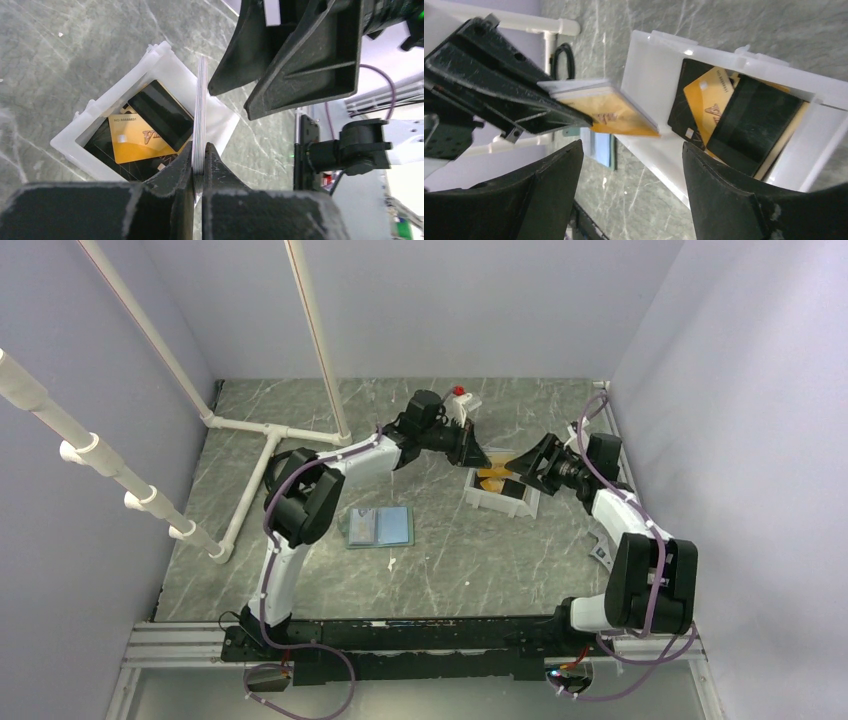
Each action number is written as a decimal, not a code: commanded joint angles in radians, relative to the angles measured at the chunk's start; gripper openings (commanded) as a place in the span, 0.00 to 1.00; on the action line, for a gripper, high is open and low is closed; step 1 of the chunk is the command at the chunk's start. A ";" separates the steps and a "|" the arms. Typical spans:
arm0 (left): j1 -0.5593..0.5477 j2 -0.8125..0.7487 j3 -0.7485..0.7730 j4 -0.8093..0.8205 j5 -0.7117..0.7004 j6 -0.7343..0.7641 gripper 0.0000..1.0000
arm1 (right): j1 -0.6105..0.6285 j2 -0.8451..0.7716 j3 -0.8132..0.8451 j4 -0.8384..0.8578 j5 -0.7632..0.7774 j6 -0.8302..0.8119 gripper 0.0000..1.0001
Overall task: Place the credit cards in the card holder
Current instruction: Pick up the credit card from the storage box.
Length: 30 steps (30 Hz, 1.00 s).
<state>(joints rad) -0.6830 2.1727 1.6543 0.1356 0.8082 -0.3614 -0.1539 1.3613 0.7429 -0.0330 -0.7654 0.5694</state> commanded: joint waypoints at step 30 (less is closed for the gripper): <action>0.116 0.094 -0.045 0.621 0.311 -0.883 0.62 | -0.024 0.101 -0.241 0.797 -0.249 0.370 0.00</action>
<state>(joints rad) -0.6037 2.3070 1.5803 0.6464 1.0649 -1.1229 -0.1719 1.4837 0.5220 0.6495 -1.0222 0.9352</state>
